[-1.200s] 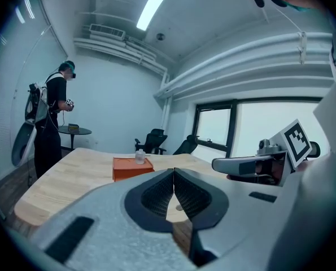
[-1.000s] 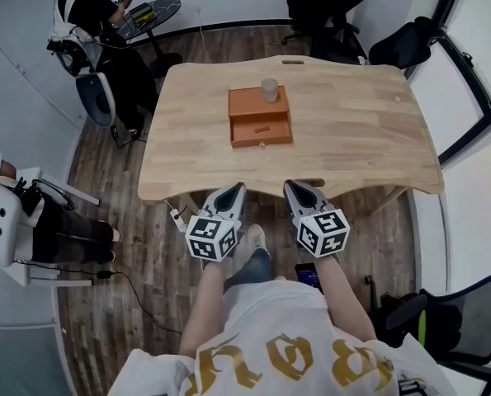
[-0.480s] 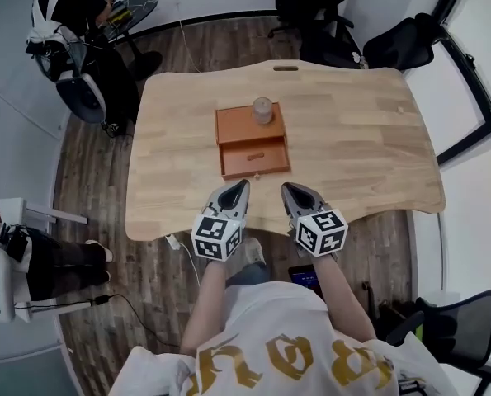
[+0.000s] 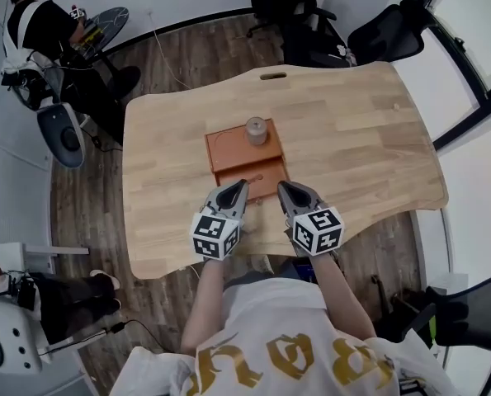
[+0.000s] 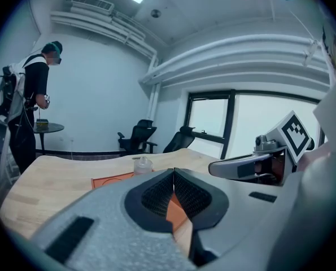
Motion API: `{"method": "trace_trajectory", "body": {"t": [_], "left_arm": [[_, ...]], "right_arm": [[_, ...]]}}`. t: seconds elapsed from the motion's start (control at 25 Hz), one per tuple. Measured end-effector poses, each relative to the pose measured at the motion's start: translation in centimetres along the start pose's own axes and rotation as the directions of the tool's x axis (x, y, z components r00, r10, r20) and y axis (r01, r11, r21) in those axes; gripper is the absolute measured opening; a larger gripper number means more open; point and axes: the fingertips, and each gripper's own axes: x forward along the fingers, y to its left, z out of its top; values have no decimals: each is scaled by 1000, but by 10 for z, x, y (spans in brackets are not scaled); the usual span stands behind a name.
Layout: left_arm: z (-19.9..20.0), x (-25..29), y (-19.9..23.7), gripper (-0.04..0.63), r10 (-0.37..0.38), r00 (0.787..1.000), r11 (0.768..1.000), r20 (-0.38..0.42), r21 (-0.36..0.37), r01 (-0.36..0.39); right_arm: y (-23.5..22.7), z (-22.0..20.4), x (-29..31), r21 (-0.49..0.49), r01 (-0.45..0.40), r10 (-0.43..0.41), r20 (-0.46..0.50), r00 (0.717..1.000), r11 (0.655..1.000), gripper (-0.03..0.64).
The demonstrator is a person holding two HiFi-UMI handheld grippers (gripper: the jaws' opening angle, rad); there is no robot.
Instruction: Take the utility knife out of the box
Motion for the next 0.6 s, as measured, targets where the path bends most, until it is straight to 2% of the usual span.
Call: {"method": "trace_trajectory", "body": {"t": [0.32,0.48,0.6], "left_arm": [[1,20,8,11,-55,998,998,-26,-8,55],[5,28,17,11,-51,998,998,-23,-26,50],[9,34,19,11,-54,998,999,-33,-1,54]], "right_arm": [[-18,3,11,30,35,-35,4,999,999,12],[-19,10,20,13,20,-20,5,1000,1000,12],[-25,13,26,7,17,-17,-1,1000,1000,12]]}}
